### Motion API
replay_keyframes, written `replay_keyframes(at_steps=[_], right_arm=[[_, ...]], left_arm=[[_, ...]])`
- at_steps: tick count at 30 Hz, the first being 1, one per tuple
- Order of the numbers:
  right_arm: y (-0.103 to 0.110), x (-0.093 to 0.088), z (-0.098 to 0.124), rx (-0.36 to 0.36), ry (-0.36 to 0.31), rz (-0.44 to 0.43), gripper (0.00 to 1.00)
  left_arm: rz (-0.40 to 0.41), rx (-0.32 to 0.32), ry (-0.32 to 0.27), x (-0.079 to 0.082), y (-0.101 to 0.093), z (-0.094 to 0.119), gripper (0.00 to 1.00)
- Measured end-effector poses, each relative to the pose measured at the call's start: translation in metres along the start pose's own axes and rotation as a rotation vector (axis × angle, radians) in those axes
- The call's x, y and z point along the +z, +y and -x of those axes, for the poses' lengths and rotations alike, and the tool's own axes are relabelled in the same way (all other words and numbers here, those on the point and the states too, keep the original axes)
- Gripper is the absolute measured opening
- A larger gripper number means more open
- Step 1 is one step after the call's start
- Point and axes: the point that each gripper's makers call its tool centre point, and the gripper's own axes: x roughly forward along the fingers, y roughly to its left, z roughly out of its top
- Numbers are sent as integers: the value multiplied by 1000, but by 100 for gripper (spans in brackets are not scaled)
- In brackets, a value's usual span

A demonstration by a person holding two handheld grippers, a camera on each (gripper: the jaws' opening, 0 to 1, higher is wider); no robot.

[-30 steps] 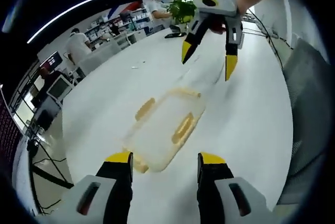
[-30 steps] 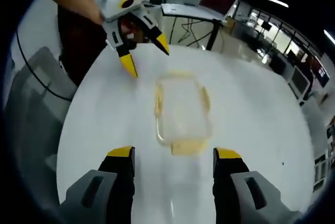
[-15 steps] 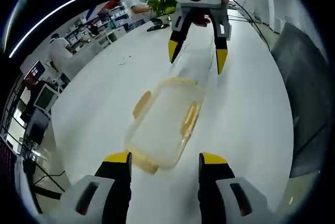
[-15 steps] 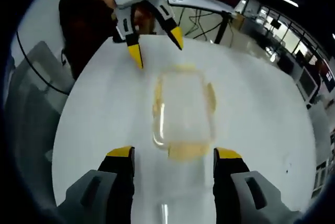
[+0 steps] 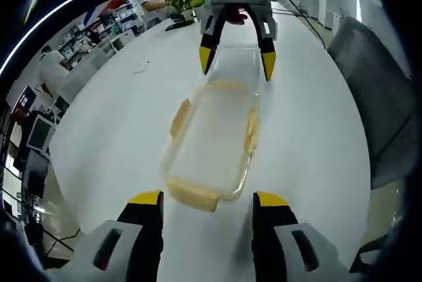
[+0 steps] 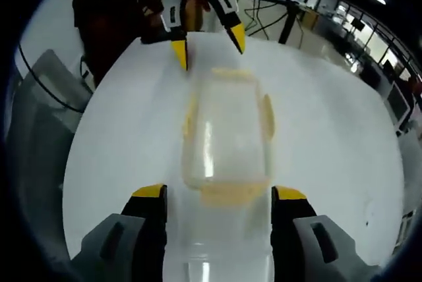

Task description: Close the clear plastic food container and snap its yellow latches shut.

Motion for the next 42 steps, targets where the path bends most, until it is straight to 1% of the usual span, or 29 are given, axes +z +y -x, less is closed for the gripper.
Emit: replay_keyframes(at_steps=[5,9,11,12,14,19,22,25,27,30,35,41,42], right_arm=[[-2,1,-3,14,7,-2,61],[-1,1,-6,35,21,-3,61],[1,0,-7,50,28,-1,61],[2,-1,-9,55,36,2,62],[2,-4,-11,62,55,1,62],[1,-6,-15,79,67,-2,61],[-2,-7,-19,85,80,-3,60],[-6,-10,-20,94,82,-11,59],[-7,-11,-20,91,88,-13,58],[-10,-11,-21,88,90,-16,58],[-14,-11,-24,84,91,-25,57],[-15,-10,-24,78,96,-25,56],[-15,-10,-24,74,100,-22,56]], left_arm=[[-13,-79,-2,-2,-1,-7,50],[-38,-119,1,-3,1,-13,51],[-45,-138,10,-6,2,-14,51],[-62,-142,24,-10,4,-15,51],[-64,-162,39,-15,6,-16,51],[-68,-176,40,-18,14,-17,52],[-51,-200,33,-18,14,-19,52],[-50,-209,34,-18,14,-21,51],[-49,-219,30,-14,10,-22,51],[-52,-232,29,-14,9,-25,51],[-57,-254,37,-16,8,-29,51],[-55,-262,47,-20,12,-33,50],[-40,-271,37,-19,11,-33,50]])
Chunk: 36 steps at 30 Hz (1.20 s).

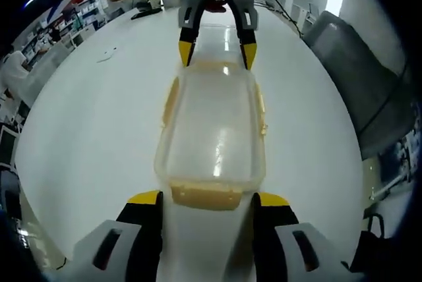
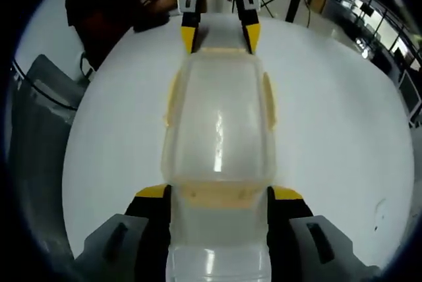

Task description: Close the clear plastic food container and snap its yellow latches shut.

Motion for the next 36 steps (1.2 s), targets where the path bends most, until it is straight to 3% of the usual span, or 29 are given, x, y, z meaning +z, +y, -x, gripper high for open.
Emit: replay_keyframes(at_steps=[16,23,36], right_arm=[[1,-1,0,-19,30,3,51],[2,-4,2,-20,45,9,38],[9,-3,5,-15,49,24,38]], left_arm=[[-37,-25,-10,5,-5,-1,42],[-45,-30,0,6,-6,-1,39],[-54,-32,16,6,-8,-1,34]])
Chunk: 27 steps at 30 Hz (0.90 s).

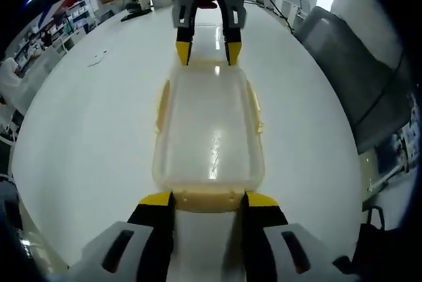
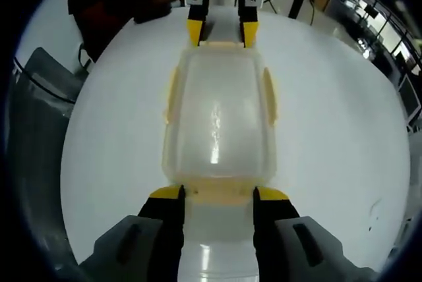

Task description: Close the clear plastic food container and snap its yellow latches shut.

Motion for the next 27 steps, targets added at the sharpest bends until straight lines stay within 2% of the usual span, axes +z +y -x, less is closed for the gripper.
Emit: replay_keyframes(at_steps=[22,27], right_arm=[[0,0,1,-3,16,-1,35],[-1,1,2,-12,33,28,35]], left_arm=[[14,-1,18,1,-3,1,32],[10,-4,74,2,-7,4,32]])
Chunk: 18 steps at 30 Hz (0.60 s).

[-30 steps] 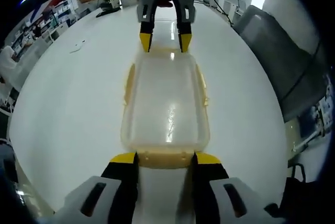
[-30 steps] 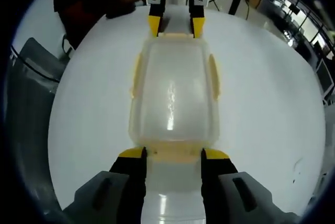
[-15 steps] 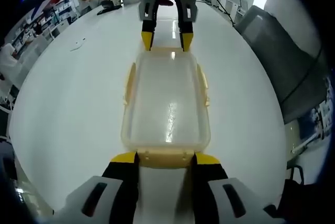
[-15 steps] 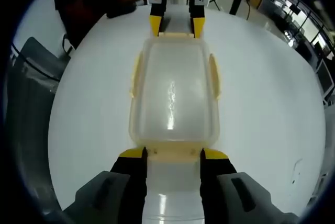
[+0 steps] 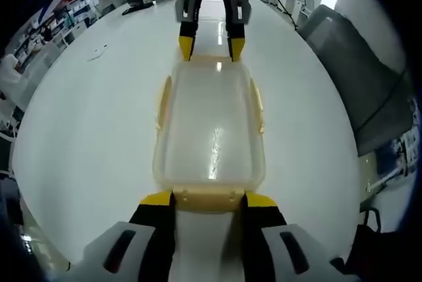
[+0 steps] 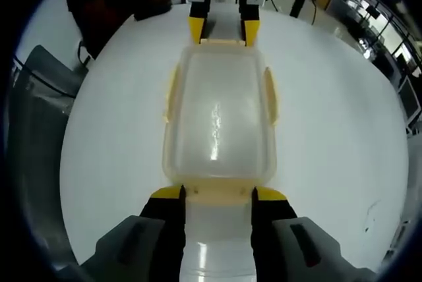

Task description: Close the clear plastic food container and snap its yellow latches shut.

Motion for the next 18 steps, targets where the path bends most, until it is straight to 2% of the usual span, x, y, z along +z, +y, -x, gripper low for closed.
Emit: replay_keyframes(at_steps=[12,18], right_arm=[[-2,15,24,5,-12,16,35],[-3,25,49,-2,-35,31,35]], left_arm=[[7,17,28,11,-7,39,32],[9,31,41,22,-12,67,32]])
